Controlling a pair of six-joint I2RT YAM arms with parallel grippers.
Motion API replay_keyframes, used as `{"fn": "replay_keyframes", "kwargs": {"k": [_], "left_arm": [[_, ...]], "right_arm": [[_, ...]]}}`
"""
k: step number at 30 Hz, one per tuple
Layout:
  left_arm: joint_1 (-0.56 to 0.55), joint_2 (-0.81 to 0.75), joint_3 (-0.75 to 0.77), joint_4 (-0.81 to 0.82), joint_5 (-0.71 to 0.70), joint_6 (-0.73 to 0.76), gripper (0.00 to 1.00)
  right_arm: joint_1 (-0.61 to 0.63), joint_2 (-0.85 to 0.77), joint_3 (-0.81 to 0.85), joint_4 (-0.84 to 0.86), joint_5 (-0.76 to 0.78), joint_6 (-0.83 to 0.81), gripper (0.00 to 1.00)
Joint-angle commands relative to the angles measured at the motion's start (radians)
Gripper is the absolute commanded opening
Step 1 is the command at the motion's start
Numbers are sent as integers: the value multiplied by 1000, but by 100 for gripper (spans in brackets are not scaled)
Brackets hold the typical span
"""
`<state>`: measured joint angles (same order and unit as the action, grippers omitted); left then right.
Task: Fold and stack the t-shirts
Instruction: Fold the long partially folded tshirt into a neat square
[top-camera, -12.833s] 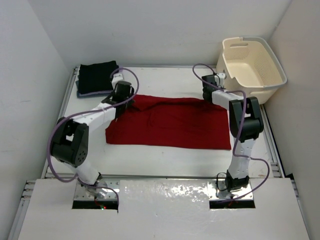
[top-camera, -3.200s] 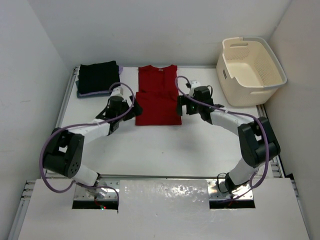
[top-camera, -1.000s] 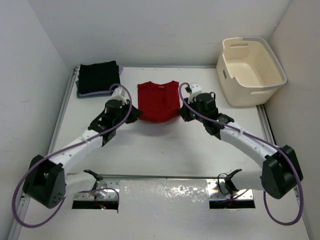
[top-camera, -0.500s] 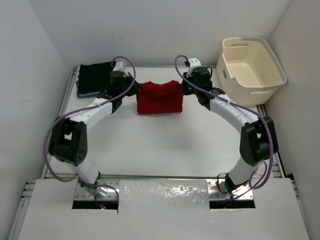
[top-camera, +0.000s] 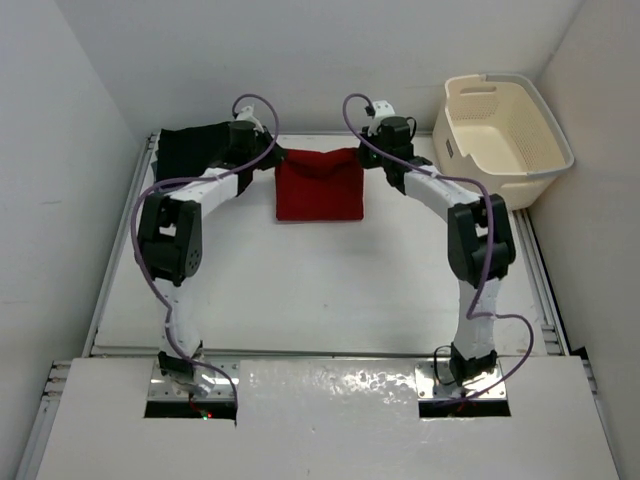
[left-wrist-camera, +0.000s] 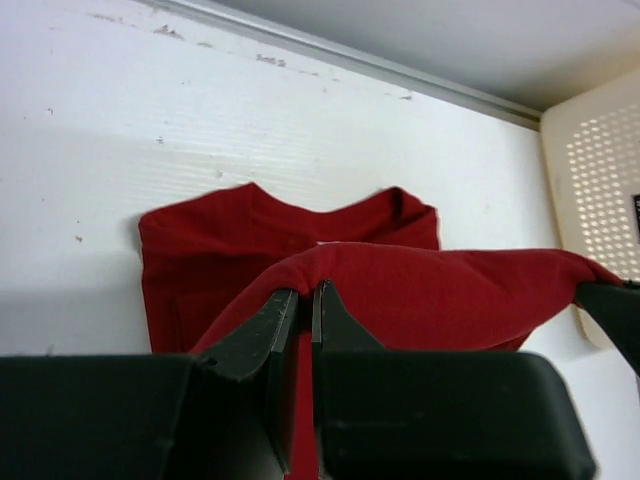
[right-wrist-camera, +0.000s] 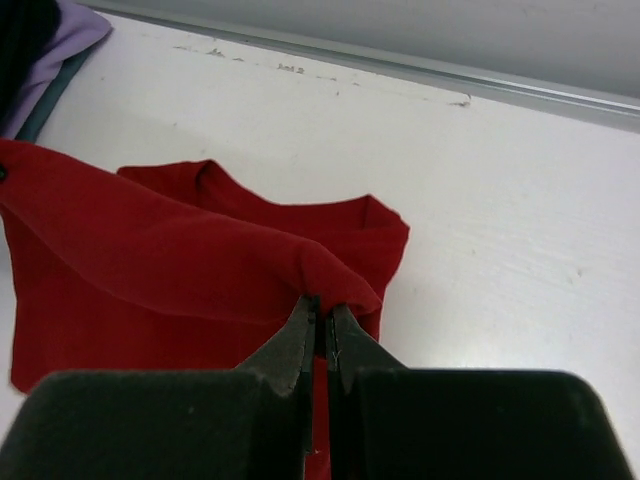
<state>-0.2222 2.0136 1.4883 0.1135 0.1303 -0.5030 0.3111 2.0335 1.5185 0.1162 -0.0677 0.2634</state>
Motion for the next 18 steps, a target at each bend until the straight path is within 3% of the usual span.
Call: {"fn": "replay_keyframes", "kwargs": {"k": [1,6,8,9,10,11,14,16,17,18], "left_arm": [[12,63,73,52,34,-9,0],[15,183,184,54,-17,-8,0],[23,242,242,16,-46,-8,0],[33,263,262,0,-38,-14,0],[38,278,276,-3,-28,-20,0],[44,296,286,0,-8,-31,15],[57,291,288,8,-14,-45,74],[58,263,288,5,-35,-39,91],[57,251,287,2,-35,-32,92],[57,237,282,5,-35,-29,93]], "right_arm": [[-4,79,95,102,-29,-13,0],[-7,203,169,178,-9,2,0],[-10,237,195,192,-6,-4,6],[-10,270,228,189,-7,-19,15],[-10,289,247,180,-7,-27,15],[-10,304,290,150,-9,-35,35],[-10,355,371,79,-14,-41,68],[-9,352,381,65,-17,-41,73],[-10,343,378,66,-27,-49,99],[-9,329,358,72,-29,-47,99]]}}
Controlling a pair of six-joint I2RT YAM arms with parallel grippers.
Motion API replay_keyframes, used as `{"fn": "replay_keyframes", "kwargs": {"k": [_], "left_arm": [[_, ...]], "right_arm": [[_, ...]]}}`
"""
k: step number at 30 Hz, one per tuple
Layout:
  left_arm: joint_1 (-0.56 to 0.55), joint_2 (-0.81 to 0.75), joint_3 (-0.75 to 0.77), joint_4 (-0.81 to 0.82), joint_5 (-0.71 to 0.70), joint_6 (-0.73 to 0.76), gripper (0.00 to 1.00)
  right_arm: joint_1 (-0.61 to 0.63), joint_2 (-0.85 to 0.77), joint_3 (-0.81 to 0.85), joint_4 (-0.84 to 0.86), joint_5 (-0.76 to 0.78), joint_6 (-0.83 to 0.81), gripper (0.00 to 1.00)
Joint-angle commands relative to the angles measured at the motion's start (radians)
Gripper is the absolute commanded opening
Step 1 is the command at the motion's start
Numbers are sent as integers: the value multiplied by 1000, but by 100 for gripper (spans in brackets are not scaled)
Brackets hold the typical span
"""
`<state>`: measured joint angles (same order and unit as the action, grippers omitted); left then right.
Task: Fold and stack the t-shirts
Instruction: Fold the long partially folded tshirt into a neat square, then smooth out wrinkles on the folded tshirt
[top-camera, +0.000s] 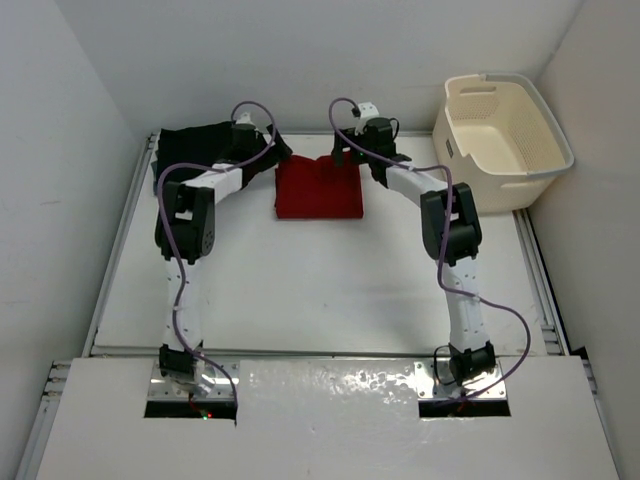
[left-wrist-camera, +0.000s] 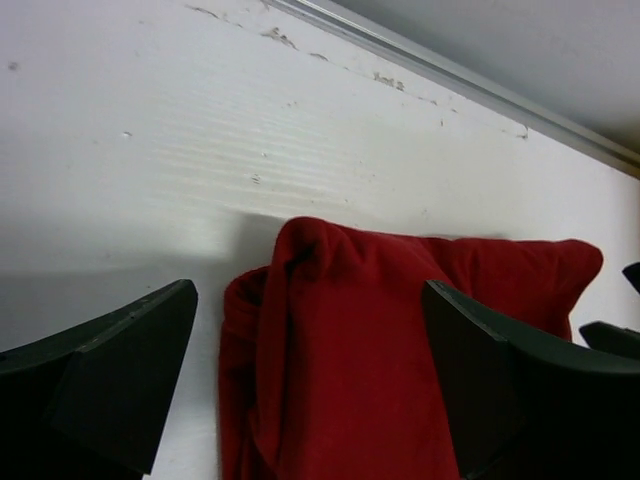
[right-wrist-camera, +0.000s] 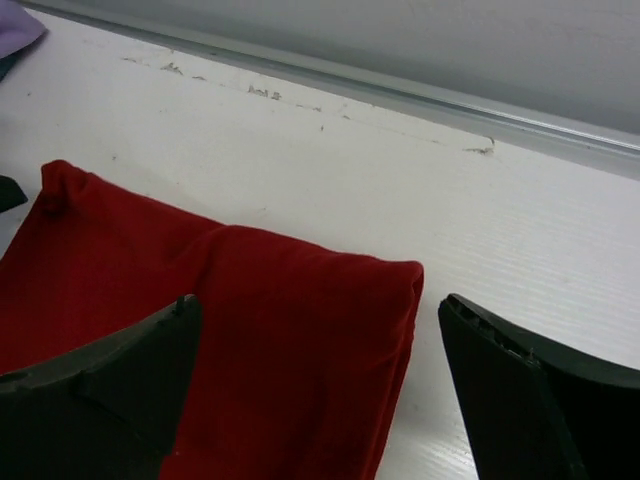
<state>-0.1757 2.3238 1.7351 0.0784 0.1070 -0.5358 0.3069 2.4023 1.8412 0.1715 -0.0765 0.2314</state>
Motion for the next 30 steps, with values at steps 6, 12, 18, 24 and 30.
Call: {"fn": "replay_keyframes", "kwargs": {"k": [6,12,18,24,30], "left_arm": [[-7,-153,-37,98,83,14,96],[-42,-106,3,124,158,22,97],[-44,69,135,127,224,-13,98],[-38,221,306,68,185,-35,99],[-1,227,209,50,106,-58,99]], "right_arm": [[-5,-179,-121,69,-51,14,99],[-5,-151,-134,128,-159,89,99],[-8,-11,-25,187,-178,143,99],[-22,159,167,143,-134,174,99],[-64,253,178,131,-137,285,99]]}}
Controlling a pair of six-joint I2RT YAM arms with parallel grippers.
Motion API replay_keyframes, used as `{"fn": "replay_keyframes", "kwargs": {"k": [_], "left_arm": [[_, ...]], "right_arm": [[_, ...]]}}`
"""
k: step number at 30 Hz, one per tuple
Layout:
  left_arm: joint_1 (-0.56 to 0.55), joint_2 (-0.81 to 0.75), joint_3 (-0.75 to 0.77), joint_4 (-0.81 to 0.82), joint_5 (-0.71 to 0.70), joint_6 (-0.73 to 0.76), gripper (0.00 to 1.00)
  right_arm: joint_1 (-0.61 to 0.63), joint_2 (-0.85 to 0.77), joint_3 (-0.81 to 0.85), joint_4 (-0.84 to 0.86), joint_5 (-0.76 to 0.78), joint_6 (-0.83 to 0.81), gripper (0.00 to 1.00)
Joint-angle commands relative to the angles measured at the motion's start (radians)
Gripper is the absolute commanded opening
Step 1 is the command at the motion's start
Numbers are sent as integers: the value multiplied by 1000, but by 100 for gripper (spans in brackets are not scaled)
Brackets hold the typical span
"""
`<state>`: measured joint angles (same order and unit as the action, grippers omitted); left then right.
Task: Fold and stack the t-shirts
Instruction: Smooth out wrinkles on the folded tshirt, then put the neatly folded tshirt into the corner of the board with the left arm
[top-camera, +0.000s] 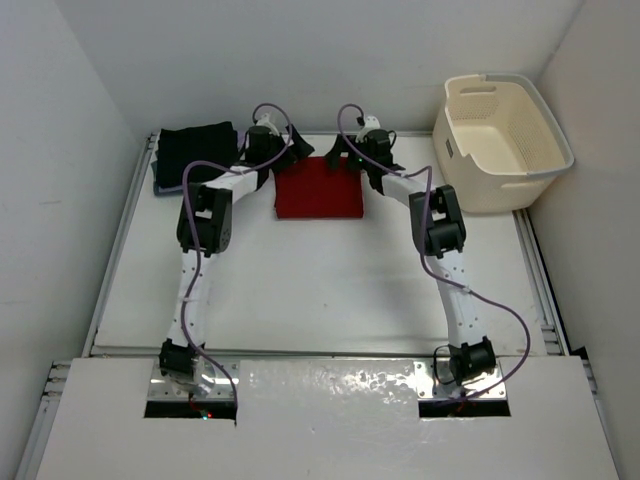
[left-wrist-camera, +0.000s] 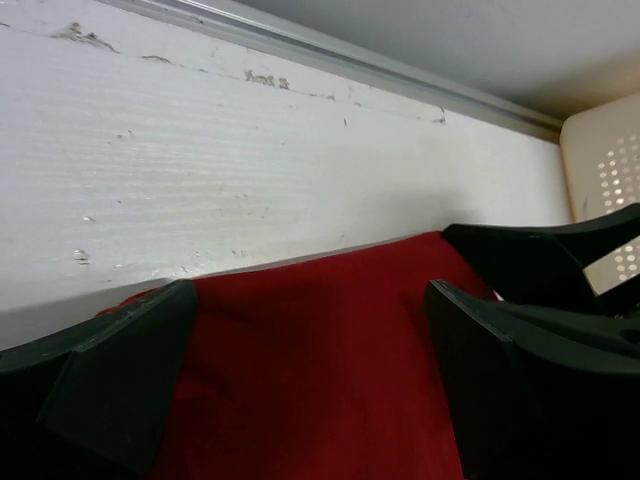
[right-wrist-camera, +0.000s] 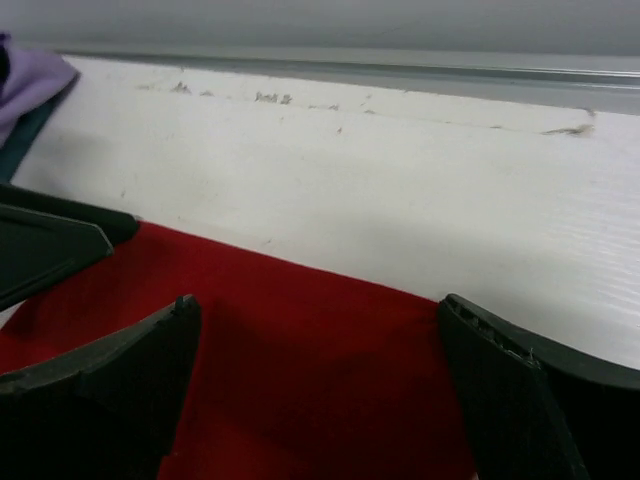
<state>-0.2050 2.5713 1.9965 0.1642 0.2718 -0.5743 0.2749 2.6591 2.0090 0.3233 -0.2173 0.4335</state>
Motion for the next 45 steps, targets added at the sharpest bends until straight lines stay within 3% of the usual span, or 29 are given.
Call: {"fn": "replay_keyframes", "kwargs": {"k": [1,9,15,20,24,29,35,42,45], "left_arm": [[35,-23,-64,-29,-57,-22,99],[38,-60,5,-37,41,2,99],[33,-243,4,-136,-12,103,100],[26,-452,-212,-209,-82,142,100],[21,-574,-442,-183,-117,149,100],[6,-568,-513,-204,-135,174,100],[-14,-487,-518,-198,-164,191,100],[-59,-399,-464,-213,-174,214,94],[-68,-376,-462,-233,-216,202,87]], "right_arm": [[-34,-7,-22,-14,4,88,99],[-36,-51,-1,-36,-57,80,99],[-34,-240,-88,-69,-10,-22,99],[-32,-428,-257,-86,62,-84,99],[-26,-606,-548,1,151,-101,99],[-13,-807,-869,62,182,-99,99],[1,-1008,-1117,94,237,-96,99],[6,-1110,-1251,89,269,-81,99],[4,-1139,-1267,73,279,-84,99]]}}
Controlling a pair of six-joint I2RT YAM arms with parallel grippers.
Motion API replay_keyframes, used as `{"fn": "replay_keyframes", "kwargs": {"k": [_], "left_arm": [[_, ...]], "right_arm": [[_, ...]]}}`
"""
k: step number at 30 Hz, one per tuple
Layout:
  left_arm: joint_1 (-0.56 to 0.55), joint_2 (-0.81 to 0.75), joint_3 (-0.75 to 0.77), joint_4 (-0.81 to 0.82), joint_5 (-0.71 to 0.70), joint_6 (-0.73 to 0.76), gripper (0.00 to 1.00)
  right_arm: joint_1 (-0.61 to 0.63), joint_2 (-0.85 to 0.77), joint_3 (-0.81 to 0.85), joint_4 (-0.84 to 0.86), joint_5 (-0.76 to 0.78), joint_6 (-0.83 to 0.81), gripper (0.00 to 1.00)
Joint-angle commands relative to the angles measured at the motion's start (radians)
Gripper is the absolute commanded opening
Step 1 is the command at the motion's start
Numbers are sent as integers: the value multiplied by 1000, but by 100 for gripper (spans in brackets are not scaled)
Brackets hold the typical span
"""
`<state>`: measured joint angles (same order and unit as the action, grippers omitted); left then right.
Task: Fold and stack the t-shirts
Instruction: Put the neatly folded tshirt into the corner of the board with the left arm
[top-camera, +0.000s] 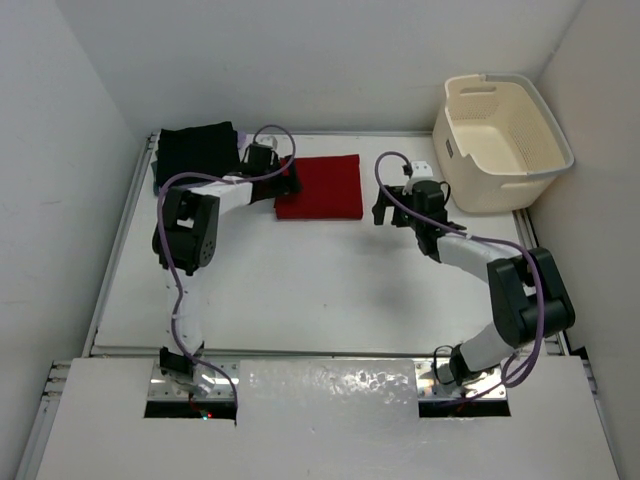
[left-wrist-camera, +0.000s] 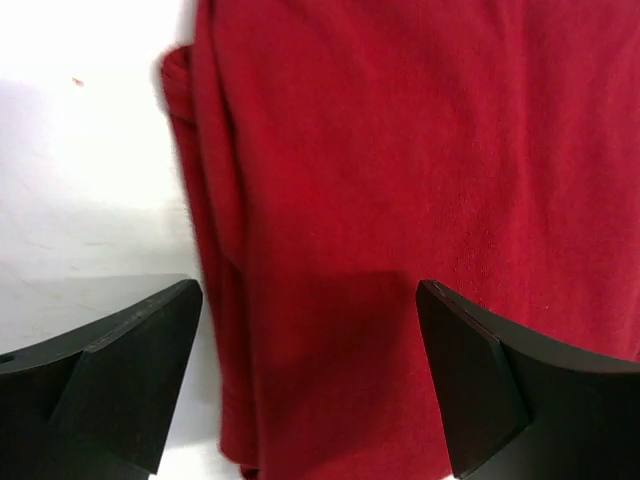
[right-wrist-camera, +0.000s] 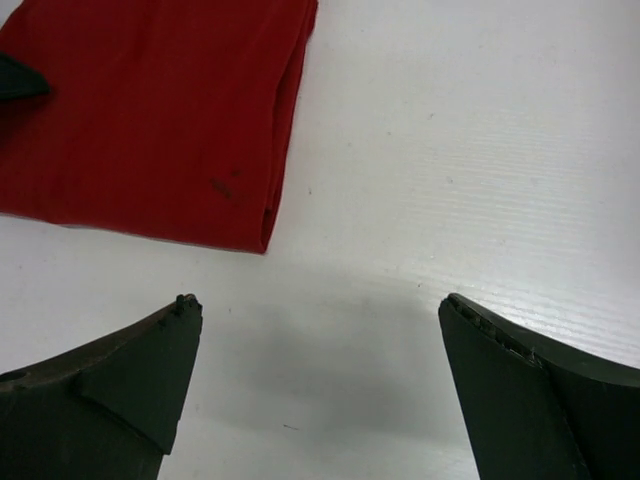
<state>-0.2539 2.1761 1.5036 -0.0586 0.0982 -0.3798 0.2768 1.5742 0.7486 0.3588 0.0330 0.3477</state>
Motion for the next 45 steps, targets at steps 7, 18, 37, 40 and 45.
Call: {"fn": "replay_keyframes", "kwargs": {"k": [7,18,37,40,45], "left_arm": [[-53,103,104,-49,-94,2,71],[-76,70,176,-50,-204,108,0],[18,-188,233,-1,-253,611,0],[34,-185,291,-24,-255,656,0],[51,-153,455,-121,-242,731,0]], "right_arm": [[2,-144,-63,28,44,-3,99],[2,-235,-100,3,73,-38,99],[2,-286,-134,-26,125,-116,99],[2,-289,-135,-23,122,-119,99],[2,-289,-138,-27,127,-119,99]]}}
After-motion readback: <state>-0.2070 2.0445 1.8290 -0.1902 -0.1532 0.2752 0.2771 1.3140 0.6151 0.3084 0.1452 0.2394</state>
